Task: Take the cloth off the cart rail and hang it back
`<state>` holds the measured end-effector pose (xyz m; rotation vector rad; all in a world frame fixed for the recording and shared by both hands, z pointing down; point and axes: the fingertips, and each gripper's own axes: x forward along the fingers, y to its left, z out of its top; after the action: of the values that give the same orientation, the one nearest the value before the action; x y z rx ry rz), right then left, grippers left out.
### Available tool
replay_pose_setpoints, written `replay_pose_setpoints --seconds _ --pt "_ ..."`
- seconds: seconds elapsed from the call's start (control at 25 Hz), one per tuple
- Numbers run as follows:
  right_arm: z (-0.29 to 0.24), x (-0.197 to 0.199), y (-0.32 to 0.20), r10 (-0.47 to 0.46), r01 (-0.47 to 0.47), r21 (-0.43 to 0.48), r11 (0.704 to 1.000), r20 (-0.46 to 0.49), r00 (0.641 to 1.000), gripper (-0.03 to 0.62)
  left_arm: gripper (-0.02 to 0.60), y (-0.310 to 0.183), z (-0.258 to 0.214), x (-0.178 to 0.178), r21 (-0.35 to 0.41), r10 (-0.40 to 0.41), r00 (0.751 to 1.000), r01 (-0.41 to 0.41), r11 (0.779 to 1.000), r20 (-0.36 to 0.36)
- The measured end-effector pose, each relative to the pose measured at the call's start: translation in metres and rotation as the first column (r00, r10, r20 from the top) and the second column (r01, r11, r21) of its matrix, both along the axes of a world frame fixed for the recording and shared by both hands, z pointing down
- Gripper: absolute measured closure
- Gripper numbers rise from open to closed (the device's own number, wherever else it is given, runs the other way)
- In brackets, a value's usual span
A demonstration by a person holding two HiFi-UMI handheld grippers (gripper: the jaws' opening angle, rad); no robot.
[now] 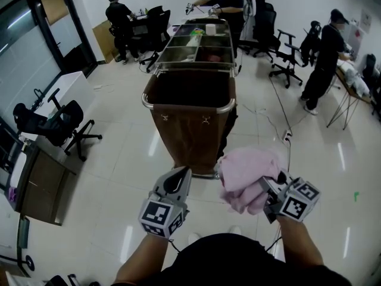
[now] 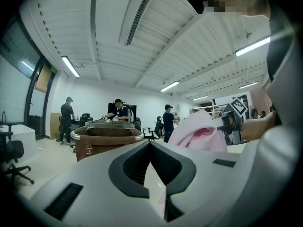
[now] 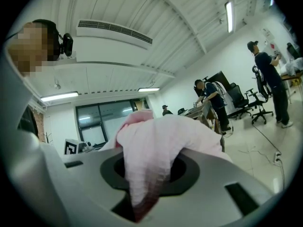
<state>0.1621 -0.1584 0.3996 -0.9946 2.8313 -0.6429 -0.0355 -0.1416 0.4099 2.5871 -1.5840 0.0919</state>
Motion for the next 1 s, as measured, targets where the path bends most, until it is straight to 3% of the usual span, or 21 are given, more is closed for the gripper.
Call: replay_pose_setpoints --seconds 0.6,0.84,1.0 --pt "-0.103 -0.143 -0.026 -0.07 0.051 0.149 0.988 0.124 0.99 0.479 0.581 0.008 -0.009 -0.104 0.043 -0.052 0.998 0.051 0.998 0.025" --pt "-0.144 -0.169 -0.079 -0.029 0.004 0.186 0.983 0.13 0.991 0.479 0.581 0.008 -0.008 -0.136 0.038 -0.087 0.996 0.087 0.996 0.008" --pt "-0.171 -0.181 -0.136 0.028 -0.044 0.232 0.972 0.072 0.997 0.479 0.581 0.006 -0.006 -0.148 0.035 -0.11 0.994 0.109 0.993 0.006"
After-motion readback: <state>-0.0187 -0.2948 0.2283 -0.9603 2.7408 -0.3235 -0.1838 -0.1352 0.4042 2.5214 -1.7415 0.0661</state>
